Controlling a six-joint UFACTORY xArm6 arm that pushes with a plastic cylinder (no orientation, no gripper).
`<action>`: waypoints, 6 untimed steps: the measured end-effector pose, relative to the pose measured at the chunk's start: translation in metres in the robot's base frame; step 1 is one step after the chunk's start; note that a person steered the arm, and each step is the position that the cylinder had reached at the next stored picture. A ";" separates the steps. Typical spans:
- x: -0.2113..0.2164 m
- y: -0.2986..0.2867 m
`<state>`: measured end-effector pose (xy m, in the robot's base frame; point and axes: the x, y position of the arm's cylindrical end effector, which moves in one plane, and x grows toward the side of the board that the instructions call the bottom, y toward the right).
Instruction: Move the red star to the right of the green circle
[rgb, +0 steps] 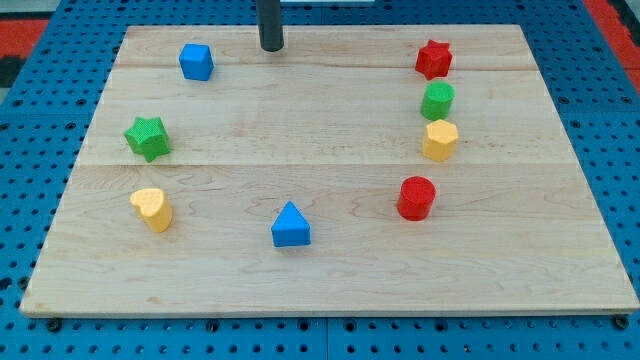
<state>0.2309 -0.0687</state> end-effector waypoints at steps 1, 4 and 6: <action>0.000 0.000; 0.022 0.206; 0.066 0.246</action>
